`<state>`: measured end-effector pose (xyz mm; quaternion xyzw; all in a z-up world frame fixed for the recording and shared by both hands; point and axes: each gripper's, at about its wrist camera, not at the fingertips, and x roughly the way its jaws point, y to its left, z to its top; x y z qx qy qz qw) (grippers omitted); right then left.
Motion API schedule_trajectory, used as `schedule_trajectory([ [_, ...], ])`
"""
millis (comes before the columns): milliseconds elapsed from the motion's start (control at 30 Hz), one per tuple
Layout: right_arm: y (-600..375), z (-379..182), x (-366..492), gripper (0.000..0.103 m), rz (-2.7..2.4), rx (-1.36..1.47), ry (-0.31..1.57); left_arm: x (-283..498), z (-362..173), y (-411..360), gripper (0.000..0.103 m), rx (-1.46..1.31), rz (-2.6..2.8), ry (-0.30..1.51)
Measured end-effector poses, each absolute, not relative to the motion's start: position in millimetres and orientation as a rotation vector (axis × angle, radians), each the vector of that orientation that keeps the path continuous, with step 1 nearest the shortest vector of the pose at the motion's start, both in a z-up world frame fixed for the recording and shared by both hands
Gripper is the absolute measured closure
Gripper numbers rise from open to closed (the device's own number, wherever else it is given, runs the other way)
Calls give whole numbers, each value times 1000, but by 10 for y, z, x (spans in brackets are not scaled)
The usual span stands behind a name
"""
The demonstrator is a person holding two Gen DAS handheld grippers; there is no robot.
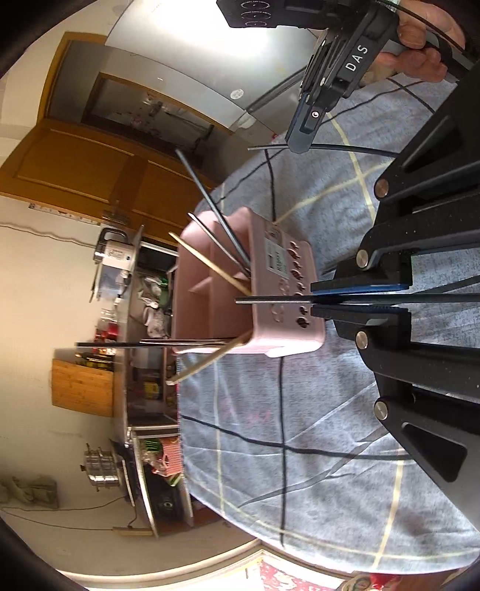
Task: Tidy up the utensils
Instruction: 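Close the left tool on a black chopstick while the right tool grasps another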
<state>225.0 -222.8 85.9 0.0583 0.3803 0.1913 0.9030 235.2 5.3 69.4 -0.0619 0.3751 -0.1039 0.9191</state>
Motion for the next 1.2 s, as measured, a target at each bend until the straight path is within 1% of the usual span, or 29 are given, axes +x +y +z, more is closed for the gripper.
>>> schedule_trajectory([
  [133, -2256, 1074, 2187, 98, 397, 122, 732, 2328, 891, 97, 99, -112, -210, 734],
  [367, -2280, 1265, 2152, 98, 401, 122, 682, 2295, 1096, 151, 99, -106, -204, 689],
  [1200, -2300, 1558, 1850, 98, 420, 88, 614, 2016, 1334, 165, 99, -108, -239, 665],
])
